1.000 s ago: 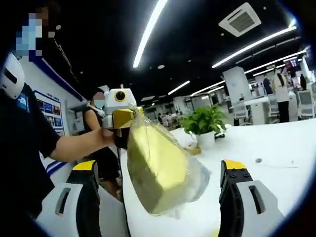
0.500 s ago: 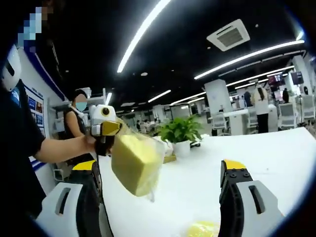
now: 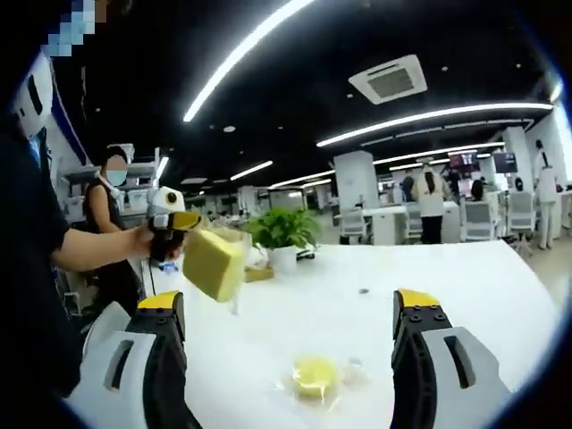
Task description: Compare the silicone blocks by pressing each to a similar depth, holding the contact briefly, and releasing to observe deformation and rebound differences across the visible hardness samples.
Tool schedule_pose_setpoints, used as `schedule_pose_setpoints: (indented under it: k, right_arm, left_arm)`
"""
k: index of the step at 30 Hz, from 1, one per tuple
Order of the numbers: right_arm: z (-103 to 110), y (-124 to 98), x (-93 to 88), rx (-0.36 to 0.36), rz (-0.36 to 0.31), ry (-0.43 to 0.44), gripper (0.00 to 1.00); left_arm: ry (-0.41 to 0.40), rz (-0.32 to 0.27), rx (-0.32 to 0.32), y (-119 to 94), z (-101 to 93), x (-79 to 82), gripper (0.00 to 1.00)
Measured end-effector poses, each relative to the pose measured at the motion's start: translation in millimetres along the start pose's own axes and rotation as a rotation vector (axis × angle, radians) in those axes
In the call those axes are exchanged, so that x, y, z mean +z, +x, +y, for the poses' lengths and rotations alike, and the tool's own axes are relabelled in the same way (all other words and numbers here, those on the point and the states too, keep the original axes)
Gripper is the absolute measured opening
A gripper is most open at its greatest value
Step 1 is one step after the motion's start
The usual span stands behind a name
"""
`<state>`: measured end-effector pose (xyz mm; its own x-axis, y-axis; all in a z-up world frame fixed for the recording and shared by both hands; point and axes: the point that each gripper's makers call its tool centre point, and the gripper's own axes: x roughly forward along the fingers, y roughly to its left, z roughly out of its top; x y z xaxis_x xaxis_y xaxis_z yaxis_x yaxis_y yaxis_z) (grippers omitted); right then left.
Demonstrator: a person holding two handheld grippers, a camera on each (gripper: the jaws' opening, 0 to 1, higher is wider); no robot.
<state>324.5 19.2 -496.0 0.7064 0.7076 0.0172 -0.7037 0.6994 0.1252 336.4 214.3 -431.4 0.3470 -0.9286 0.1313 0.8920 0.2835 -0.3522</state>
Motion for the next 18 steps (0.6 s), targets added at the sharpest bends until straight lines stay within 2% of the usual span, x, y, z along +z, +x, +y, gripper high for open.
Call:
schedule_pose_setpoints:
  k: [1,3,7,11,13,18]
  right_arm:
    - [-9,-9,-1.6,-0.034,-0.012,0.006,0.90]
    - [-14,-21,-4.8,-0.053,-0.022,0.009,0.89]
    - [-32,-46,-27.2,-0.104,0.021,0.038,0.94]
    - [-32,-67,-45.3,-0.131,0.045,0.046,0.96]
    - [-32,-75,-52.9,-0.144,0.045,0.088,0.96]
    - [-25,-83,-68.0,-0.156,0.095,0.084,0.96]
  left_arm:
    - [-0.005,0.001,0.000,-1,0.1,-1.0,0.00]
    - [-0.011,-0.001,0.012,-4,1.9,-3.2,0.00]
    - [-0.043,-0.016,0.034,-10,5.9,-7.5,0.00]
    - [-0.056,-0.006,0.047,-16,6.7,-15.6,0.00]
    - [-0.065,-0.010,0.063,-19,8.9,-18.8,0.00]
    - [-0.086,-0.007,0.068,-22,7.8,-27.1,0.00]
